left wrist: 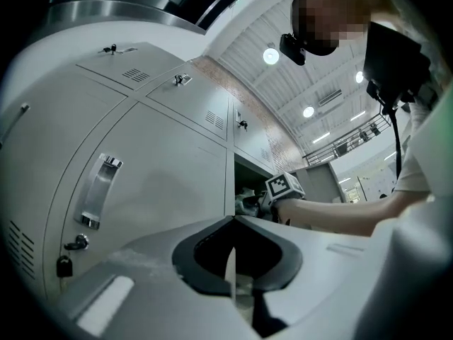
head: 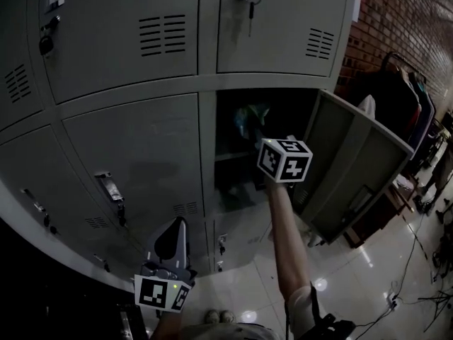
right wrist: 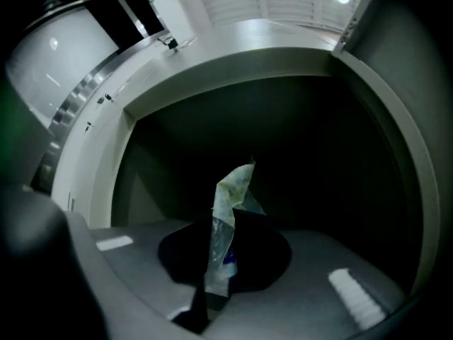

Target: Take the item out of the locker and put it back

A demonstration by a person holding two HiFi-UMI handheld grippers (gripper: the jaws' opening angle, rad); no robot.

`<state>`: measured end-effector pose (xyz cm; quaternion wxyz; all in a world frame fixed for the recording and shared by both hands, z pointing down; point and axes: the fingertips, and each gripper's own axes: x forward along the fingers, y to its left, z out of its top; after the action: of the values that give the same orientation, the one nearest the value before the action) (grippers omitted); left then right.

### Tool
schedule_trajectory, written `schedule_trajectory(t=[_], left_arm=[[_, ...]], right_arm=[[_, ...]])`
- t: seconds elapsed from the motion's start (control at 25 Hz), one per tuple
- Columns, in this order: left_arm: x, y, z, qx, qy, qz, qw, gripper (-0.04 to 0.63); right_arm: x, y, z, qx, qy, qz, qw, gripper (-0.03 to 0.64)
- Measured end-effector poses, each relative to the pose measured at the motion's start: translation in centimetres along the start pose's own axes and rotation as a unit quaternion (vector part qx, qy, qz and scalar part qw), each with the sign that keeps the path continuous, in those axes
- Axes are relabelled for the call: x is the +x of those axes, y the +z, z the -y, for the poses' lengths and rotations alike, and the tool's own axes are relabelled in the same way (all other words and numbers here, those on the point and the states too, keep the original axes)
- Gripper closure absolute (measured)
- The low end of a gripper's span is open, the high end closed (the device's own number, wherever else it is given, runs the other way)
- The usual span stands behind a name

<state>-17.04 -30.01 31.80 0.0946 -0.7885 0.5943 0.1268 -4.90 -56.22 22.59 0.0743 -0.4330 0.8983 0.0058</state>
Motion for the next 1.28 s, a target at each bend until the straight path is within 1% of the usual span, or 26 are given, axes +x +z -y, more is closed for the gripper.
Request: schedule_trajectory(t=[0.08,0.12,0.16,0.2,0.24,0.28,0.4,0.68,0.8,0.88,0.92,0.96,1.0,1.08,1.12,1.2,1.28], left_arm=[[0.2,0.1,-0.6,0.0,0.006,0.003,1.0,0.589],[0.3,0.1,-0.7,0.0,0.008,0.003,1.0,0.589],[0.3,0.1,-0.7,0.0,0.009,0.004,1.0,0.589],[0.4,0.1,-0.6,0.0,0.008,0.003,1.0,0.589],[0.5,0.0,-0.4,-0.001,0.007,0.002,1.0,0.589],[0.6,0.0,-0.2,-0.001,0.005,0.001,1.0,0.589],[0.8,-0.1,0.3,-0.003,-0.001,0.001,1.0,0.589],[0.8,0.1,0.6,-0.003,-0.002,0.005,1.0,0.589],[0.7,0.2,0.8,-0.003,-0.004,0.005,1.0,0.59],[0.8,0.3,1.0,-0.004,-0.007,0.005,1.0,0.589],[0.9,0.4,1.1,-0.004,-0.01,0.006,0.9999,0.589],[1.1,0.5,1.4,-0.004,-0.014,0.008,0.9999,0.59],[1.2,0.7,1.6,-0.003,-0.017,0.011,0.9998,0.59],[1.4,1.2,2.1,0.0,-0.025,0.017,0.9996,0.59],[1.4,1.3,2.3,0.002,-0.028,0.018,0.9994,0.591],[1.2,1.1,2.5,0.006,-0.032,0.015,0.9994,0.589],[0.9,0.4,2.7,0.003,-0.035,0.007,0.9993,0.589]], right_arm=[[0.1,0.2,0.3,0.007,-0.005,0.012,1.0,0.6],[0.2,0.3,0.6,0.009,-0.013,0.017,1.0,0.589],[0.2,0.5,1.0,0.015,-0.02,0.024,0.999,0.488],[0.2,0.8,1.2,0.026,-0.021,0.033,0.999,0.322],[0.1,1.1,1.3,0.038,-0.016,0.042,0.998,0.267],[-0.1,1.4,1.3,0.044,-0.011,0.048,0.998,0.264],[-0.4,1.8,1.2,0.038,-0.004,0.052,0.998,0.259],[-1.8,2.1,1.2,0.043,-0.006,0.06,0.997,0.259],[-3.6,2.2,0.4,0.066,0.007,0.073,0.995,0.259],[-5.2,2.6,-0.9,0.098,0.035,0.09,0.99,0.264],[-6.4,3.0,-1.7,0.112,0.053,0.105,0.987,0.313],[-8.0,3.5,-2.7,0.122,0.069,0.125,0.982,0.442],[-9.9,4.1,-3.7,0.126,0.081,0.148,0.978,0.604],[-14.4,4.8,-5.8,0.119,0.094,0.189,0.97,0.615],[-16.8,4.6,-6.8,0.109,0.091,0.203,0.969,0.615],[-21.3,2.8,-8.3,0.077,0.066,0.212,0.972,0.615],[-24.6,-0.5,-9.3,0.047,0.031,0.196,0.979,0.615]])
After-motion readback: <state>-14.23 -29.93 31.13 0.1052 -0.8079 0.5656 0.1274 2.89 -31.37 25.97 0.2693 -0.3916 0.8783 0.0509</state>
